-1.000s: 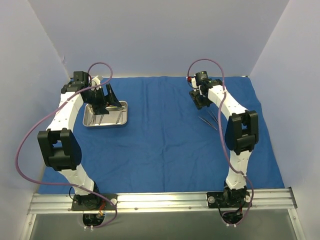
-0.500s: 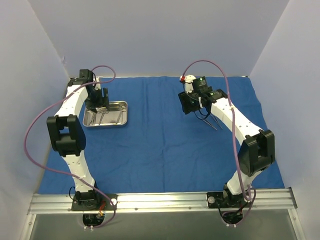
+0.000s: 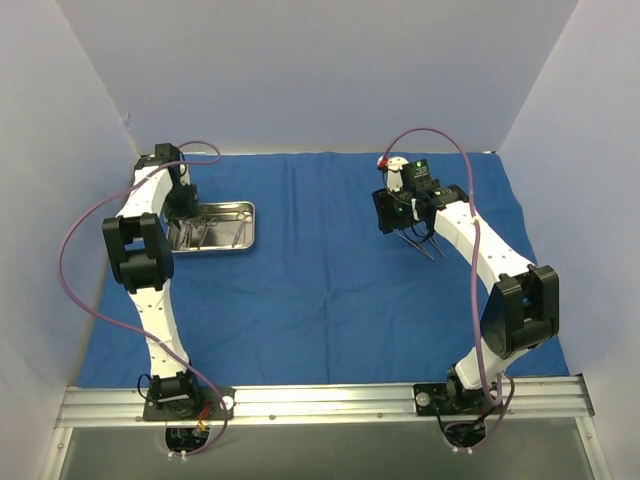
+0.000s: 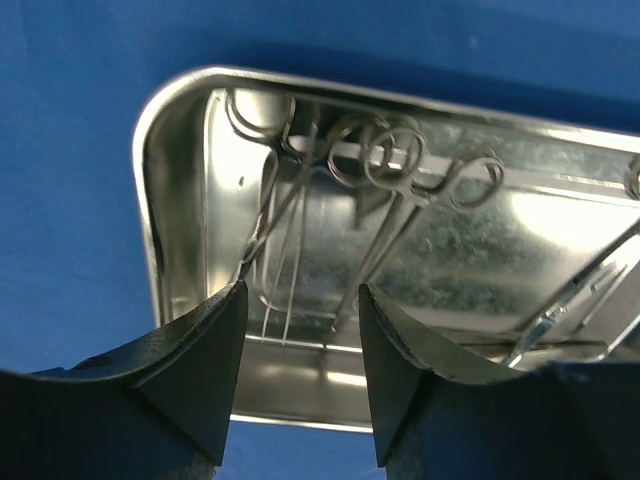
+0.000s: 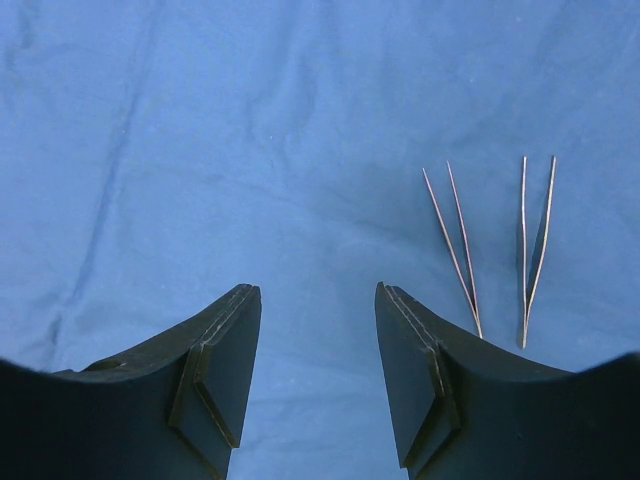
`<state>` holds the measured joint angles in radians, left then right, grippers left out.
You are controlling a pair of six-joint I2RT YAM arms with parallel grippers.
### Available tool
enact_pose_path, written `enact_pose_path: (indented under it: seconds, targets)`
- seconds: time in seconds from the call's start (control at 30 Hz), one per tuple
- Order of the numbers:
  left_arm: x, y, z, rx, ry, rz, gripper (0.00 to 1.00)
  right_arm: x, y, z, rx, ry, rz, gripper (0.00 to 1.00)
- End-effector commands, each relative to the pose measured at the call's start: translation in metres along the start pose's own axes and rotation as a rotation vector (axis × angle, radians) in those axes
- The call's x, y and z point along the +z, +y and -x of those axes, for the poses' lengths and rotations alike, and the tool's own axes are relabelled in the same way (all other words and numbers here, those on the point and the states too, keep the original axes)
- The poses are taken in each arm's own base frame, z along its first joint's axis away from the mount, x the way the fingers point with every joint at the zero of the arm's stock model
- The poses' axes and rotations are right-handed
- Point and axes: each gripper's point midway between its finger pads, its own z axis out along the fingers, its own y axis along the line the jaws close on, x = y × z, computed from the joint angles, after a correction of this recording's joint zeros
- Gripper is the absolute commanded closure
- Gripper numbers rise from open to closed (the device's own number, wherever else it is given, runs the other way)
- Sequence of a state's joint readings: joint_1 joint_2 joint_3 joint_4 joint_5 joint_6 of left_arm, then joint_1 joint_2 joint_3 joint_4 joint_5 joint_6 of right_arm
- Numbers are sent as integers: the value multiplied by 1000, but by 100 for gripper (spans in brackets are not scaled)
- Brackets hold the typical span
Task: Open and lay out the surgical kit
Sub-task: Pick up the medical item from the container.
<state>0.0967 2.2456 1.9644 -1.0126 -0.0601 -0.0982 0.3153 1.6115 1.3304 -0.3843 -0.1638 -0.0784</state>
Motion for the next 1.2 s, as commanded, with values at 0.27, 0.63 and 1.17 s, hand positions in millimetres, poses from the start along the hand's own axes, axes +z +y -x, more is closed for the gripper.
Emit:
enact_pose_path:
  seconds: [0.27,0.63,1.17]
  targets:
    - [20,7,8,-28,28,-12,58,-16,0,7,0,-34,6,52]
    - [27,7,8,-42,42,-46,98,-17,2,4,11,-25,9,54]
    - [-160,-155,-8,-162,-68,-927,98,-33,15,74,-235,-249,49,56]
